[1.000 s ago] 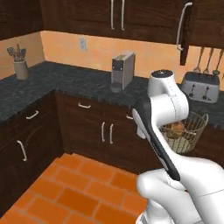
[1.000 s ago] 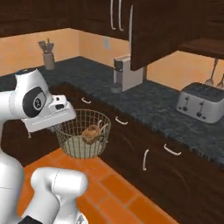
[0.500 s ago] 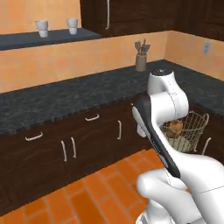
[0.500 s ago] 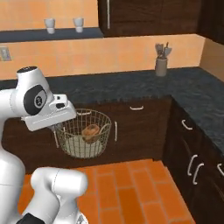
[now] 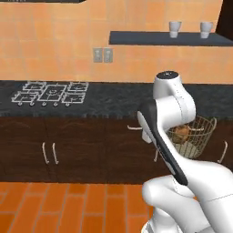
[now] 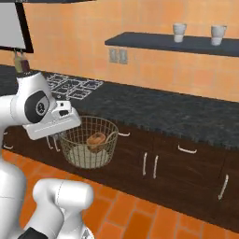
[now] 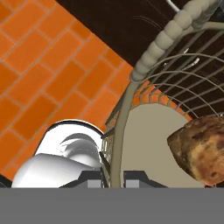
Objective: Open the cabinet, pick up the bread from the cabinet and place it in the basket. Then move the basket to the dining counter.
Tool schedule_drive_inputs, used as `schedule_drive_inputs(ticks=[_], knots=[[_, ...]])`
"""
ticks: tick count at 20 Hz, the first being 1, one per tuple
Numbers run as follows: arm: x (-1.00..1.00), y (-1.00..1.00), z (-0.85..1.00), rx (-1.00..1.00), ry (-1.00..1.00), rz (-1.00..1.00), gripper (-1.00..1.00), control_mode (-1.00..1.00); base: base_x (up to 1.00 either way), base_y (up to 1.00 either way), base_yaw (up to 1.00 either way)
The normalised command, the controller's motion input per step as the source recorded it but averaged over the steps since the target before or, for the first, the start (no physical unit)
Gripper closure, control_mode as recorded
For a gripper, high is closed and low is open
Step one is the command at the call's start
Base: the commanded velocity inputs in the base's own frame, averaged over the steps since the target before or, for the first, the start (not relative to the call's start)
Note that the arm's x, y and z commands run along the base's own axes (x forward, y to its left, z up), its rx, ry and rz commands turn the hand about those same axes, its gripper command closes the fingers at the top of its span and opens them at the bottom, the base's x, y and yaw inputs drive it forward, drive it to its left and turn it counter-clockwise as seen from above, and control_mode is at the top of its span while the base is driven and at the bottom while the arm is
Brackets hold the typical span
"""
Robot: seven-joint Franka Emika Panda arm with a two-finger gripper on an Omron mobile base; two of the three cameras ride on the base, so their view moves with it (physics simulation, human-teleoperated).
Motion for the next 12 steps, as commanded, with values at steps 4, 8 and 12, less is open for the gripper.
schedule_drive_inputs(ticks=[4, 8, 12], knots=[[0.00, 0.00, 0.00, 0.00, 0.00, 0.00, 1.00, 1.00, 0.00, 0.29, 0.95], [0.00, 0.00, 0.00, 0.00, 0.00, 0.00, 1.00, 1.00, 0.00, 0.24, 0.93], [0.00, 0.00, 0.00, 0.00, 0.00, 0.00, 1.00, 1.00, 0.00, 0.09, 0.84]])
